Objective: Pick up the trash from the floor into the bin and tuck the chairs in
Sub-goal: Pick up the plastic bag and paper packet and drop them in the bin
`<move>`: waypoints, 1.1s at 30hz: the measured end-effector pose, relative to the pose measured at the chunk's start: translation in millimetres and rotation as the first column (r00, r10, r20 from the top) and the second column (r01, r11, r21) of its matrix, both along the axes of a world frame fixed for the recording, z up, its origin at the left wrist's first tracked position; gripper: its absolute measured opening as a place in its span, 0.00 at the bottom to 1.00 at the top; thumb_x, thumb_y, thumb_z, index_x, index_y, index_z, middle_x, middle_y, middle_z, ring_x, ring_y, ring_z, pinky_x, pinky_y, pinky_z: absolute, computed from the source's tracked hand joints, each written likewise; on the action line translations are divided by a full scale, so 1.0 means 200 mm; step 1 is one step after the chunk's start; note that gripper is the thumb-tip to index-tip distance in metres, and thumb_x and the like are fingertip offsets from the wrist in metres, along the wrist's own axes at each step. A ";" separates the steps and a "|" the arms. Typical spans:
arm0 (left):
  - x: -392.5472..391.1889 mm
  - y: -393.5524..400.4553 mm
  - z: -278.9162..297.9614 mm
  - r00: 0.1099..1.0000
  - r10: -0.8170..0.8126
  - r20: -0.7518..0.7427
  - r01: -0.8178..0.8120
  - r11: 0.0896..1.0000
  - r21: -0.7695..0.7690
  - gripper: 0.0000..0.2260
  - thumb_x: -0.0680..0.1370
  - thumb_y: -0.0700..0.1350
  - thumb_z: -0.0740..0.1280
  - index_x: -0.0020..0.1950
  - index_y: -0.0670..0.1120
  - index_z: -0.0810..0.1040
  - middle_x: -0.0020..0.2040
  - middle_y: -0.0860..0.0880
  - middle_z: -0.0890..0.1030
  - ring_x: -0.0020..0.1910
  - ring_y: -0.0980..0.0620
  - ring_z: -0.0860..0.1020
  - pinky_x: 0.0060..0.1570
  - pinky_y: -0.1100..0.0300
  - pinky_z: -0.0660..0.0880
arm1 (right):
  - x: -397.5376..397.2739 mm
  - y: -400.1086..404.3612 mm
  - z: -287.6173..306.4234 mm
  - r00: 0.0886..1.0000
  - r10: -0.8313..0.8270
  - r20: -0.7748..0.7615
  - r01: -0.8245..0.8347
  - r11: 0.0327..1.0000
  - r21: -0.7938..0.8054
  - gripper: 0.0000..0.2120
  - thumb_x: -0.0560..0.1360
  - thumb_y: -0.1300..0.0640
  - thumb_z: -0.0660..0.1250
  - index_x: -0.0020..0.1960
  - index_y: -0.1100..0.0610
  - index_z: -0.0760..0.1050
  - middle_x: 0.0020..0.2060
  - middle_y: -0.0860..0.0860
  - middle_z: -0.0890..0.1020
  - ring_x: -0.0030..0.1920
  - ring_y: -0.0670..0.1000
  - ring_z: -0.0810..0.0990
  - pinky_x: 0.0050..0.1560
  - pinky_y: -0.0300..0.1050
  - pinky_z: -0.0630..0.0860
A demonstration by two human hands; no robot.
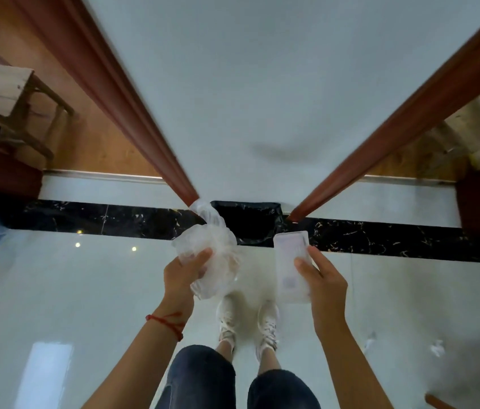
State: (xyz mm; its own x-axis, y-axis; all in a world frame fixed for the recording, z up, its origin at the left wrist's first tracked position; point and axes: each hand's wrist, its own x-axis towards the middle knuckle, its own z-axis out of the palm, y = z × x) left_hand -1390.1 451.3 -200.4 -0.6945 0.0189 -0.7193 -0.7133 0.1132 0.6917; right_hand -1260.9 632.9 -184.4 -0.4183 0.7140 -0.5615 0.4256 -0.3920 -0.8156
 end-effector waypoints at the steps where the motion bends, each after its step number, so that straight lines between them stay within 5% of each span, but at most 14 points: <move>1: -0.02 0.03 -0.05 1.000 0.012 0.006 -0.012 1.000 0.000 0.10 0.69 0.43 0.72 0.43 0.37 0.79 0.41 0.40 0.78 0.43 0.42 0.76 0.52 0.45 0.74 | -0.02 0.02 -0.05 1.000 0.002 0.007 -0.002 1.000 -0.008 0.23 0.68 0.57 0.72 0.62 0.54 0.75 0.59 0.50 0.79 0.55 0.47 0.79 0.58 0.48 0.76; 7: -0.09 0.17 -0.36 0.997 0.055 0.053 -0.056 0.998 0.010 0.16 0.69 0.42 0.72 0.52 0.33 0.77 0.47 0.38 0.78 0.48 0.39 0.77 0.55 0.44 0.73 | -0.11 0.13 -0.38 0.999 0.018 0.051 -0.017 0.999 -0.029 0.22 0.69 0.56 0.72 0.61 0.51 0.75 0.59 0.50 0.79 0.56 0.50 0.78 0.58 0.53 0.76; 9: -0.10 0.21 -0.46 0.996 0.058 0.064 -0.057 0.998 -0.005 0.17 0.69 0.43 0.72 0.52 0.33 0.77 0.48 0.37 0.79 0.49 0.38 0.77 0.56 0.43 0.73 | -0.12 0.17 -0.48 0.998 0.006 0.065 -0.005 1.000 -0.021 0.21 0.69 0.55 0.72 0.61 0.51 0.75 0.59 0.50 0.79 0.56 0.51 0.78 0.51 0.46 0.77; 15: -0.16 0.33 -0.72 0.994 0.069 0.084 -0.066 0.997 -0.042 0.11 0.69 0.43 0.72 0.44 0.36 0.78 0.37 0.44 0.78 0.43 0.43 0.76 0.49 0.50 0.73 | -0.12 0.25 -0.69 0.996 -0.006 0.089 0.009 0.999 -0.032 0.21 0.68 0.55 0.72 0.60 0.50 0.75 0.56 0.48 0.80 0.54 0.49 0.79 0.48 0.41 0.75; 21: -0.24 0.46 -0.94 0.968 0.162 0.194 -0.159 0.987 -0.028 0.02 0.71 0.39 0.70 0.41 0.42 0.78 0.39 0.47 0.79 0.40 0.47 0.77 0.39 0.57 0.78 | -0.10 0.31 -0.82 0.993 -0.047 0.112 0.055 0.996 -0.072 0.22 0.66 0.54 0.73 0.59 0.50 0.76 0.53 0.46 0.82 0.51 0.48 0.81 0.48 0.44 0.76; 26: -0.32 0.56 -1.02 0.952 0.191 0.240 -0.159 0.976 -0.147 0.11 0.69 0.43 0.73 0.34 0.42 0.73 0.32 0.46 0.74 0.31 0.49 0.72 0.43 0.52 0.76 | -0.12 0.33 -0.87 0.991 -0.068 0.113 0.079 0.992 -0.101 0.23 0.65 0.55 0.74 0.60 0.52 0.76 0.55 0.50 0.82 0.54 0.53 0.80 0.57 0.55 0.76; 28: -0.35 0.58 -1.05 0.947 0.192 0.258 -0.169 0.979 -0.110 0.10 0.70 0.44 0.72 0.36 0.42 0.73 0.38 0.45 0.76 0.37 0.49 0.76 0.38 0.56 0.77 | -0.14 0.33 -0.88 0.991 -0.061 0.117 0.073 0.992 -0.102 0.23 0.65 0.54 0.74 0.60 0.52 0.76 0.54 0.50 0.82 0.54 0.53 0.80 0.57 0.57 0.76; 30: -0.36 0.59 -1.06 0.953 0.138 0.271 -0.118 0.989 -0.090 0.09 0.71 0.46 0.71 0.42 0.43 0.75 0.42 0.45 0.78 0.44 0.48 0.77 0.45 0.53 0.77 | -0.15 0.33 -0.88 0.992 -0.056 0.115 0.068 0.992 -0.102 0.23 0.65 0.54 0.74 0.60 0.51 0.76 0.54 0.49 0.82 0.54 0.54 0.80 0.55 0.54 0.76; 33: -0.36 0.56 -1.06 0.967 -0.005 0.257 0.056 0.979 -0.193 0.22 0.72 0.50 0.70 0.62 0.41 0.72 0.53 0.44 0.78 0.51 0.47 0.76 0.56 0.49 0.74 | -0.16 0.34 -0.89 0.993 -0.048 0.106 0.057 0.994 -0.091 0.22 0.67 0.55 0.73 0.60 0.51 0.75 0.55 0.50 0.81 0.55 0.53 0.80 0.47 0.45 0.75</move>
